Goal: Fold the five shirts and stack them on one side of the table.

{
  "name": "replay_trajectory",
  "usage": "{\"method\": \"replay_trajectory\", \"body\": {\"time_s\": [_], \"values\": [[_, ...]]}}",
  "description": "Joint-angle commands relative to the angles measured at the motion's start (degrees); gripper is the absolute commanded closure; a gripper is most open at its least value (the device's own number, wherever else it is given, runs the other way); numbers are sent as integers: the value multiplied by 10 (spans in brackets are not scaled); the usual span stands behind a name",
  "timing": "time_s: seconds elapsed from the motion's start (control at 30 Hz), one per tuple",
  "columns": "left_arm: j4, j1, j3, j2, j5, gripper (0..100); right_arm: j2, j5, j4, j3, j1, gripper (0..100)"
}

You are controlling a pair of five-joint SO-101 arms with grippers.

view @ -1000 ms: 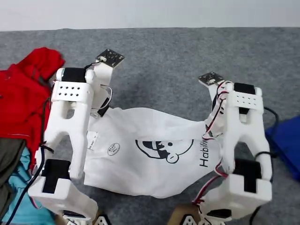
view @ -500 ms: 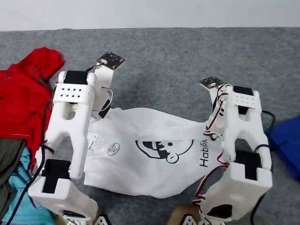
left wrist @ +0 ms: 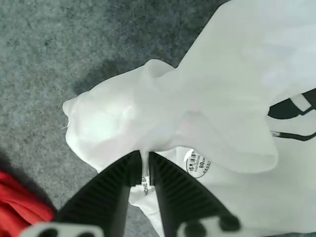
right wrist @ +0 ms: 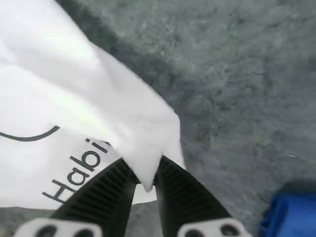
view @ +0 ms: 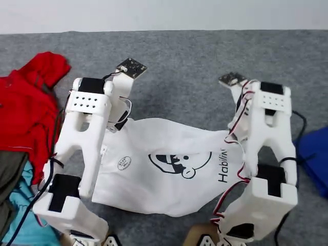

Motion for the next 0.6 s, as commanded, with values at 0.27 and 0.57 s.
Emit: {"method": "replay_trajectory", "body": {"time_s": [0.27, 0.57], "values": [[35, 6, -139, -135, 33, 998, -154, 26, 89, -176, -7, 987], [47, 5, -311, -223, 101, 998, -312, 25, 83, -176, -2, 987]]}}
